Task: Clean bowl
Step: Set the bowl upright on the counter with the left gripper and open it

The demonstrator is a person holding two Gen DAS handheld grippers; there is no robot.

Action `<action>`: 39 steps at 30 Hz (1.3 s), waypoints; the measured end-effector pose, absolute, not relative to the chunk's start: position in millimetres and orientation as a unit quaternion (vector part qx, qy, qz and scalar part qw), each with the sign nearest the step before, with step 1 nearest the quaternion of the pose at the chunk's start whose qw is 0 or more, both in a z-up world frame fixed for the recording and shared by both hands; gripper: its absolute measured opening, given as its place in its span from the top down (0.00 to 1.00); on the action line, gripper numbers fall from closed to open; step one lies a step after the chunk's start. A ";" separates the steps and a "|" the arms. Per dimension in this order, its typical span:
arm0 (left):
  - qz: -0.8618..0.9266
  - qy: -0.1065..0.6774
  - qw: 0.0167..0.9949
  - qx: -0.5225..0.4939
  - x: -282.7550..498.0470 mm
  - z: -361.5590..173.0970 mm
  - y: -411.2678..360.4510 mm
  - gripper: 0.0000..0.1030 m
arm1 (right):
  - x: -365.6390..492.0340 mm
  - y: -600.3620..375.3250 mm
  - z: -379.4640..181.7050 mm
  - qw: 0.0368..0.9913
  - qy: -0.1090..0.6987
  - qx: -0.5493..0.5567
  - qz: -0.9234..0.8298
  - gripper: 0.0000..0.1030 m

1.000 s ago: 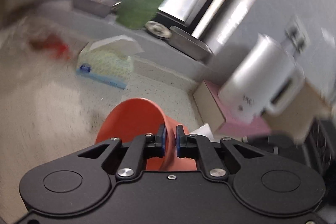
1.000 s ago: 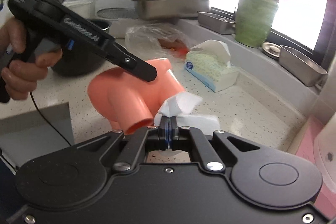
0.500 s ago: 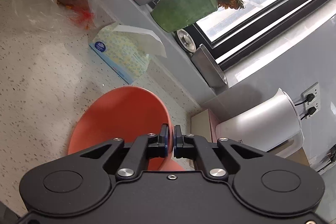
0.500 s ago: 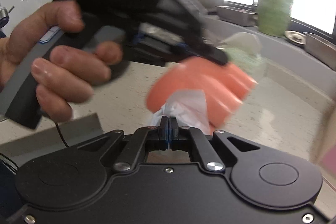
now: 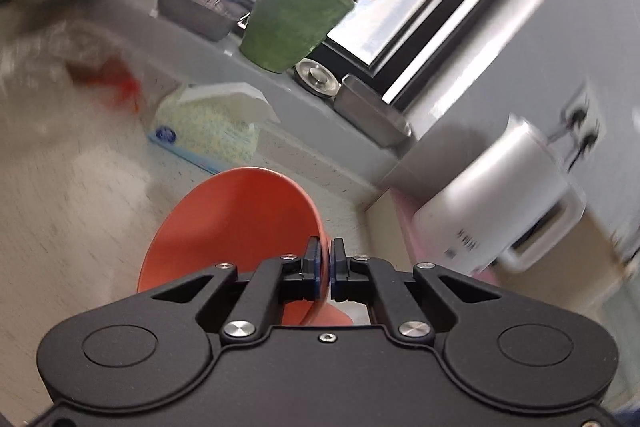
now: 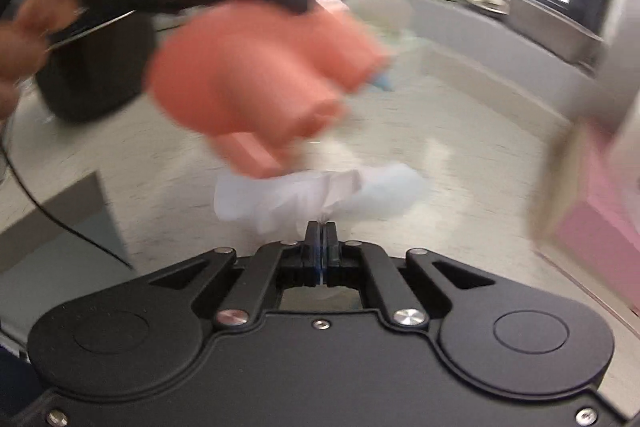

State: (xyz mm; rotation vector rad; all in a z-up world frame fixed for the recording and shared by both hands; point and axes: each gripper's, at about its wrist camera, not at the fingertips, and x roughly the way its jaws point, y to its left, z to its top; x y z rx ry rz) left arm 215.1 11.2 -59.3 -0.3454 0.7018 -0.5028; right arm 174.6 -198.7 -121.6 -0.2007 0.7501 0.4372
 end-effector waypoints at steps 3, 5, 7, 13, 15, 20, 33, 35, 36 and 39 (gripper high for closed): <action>-0.244 0.338 0.909 -0.036 208.0 -55.7 -16.2 0.96 | 177.4 -215.0 -115.9 0.908 0.360 -0.084 0.195 0.99; -0.242 0.334 0.910 0.051 203.2 -53.3 -34.5 0.95 | 178.5 -219.1 -117.9 0.909 0.360 -0.092 0.188 0.99; -0.250 0.328 0.902 0.129 196.8 -55.4 -54.6 0.94 | 180.4 -222.6 -119.2 0.910 0.364 -0.096 0.175 0.99; -0.293 0.343 0.861 0.234 183.2 -78.3 -97.4 0.95 | 198.1 -233.8 -118.1 0.914 0.362 -0.123 0.137 0.98; -0.300 0.357 0.850 0.246 182.7 -86.8 -105.3 0.95 | 210.4 -243.1 -117.9 0.914 0.369 -0.121 0.120 0.98; -0.281 0.363 0.833 0.309 179.2 -109.1 -118.3 0.94 | 248.5 -258.8 -131.6 0.901 0.415 -0.094 0.089 0.98; -0.272 0.332 0.868 0.249 173.5 -78.3 -104.6 0.44 | 272.9 -271.6 -140.2 0.903 0.416 0.012 0.110 0.47; -0.264 0.330 0.874 0.239 173.9 -71.5 -102.4 0.38 | 267.9 -264.6 -135.0 0.909 0.403 -0.001 0.105 0.28; -0.254 0.332 0.880 0.225 174.2 -66.3 -99.0 0.33 | 265.4 -262.3 -130.8 0.914 0.394 -0.006 0.102 0.26; -0.221 0.335 0.897 0.183 175.1 -50.8 -88.8 0.25 | 259.7 -258.4 -118.4 0.922 0.375 -0.021 0.090 0.22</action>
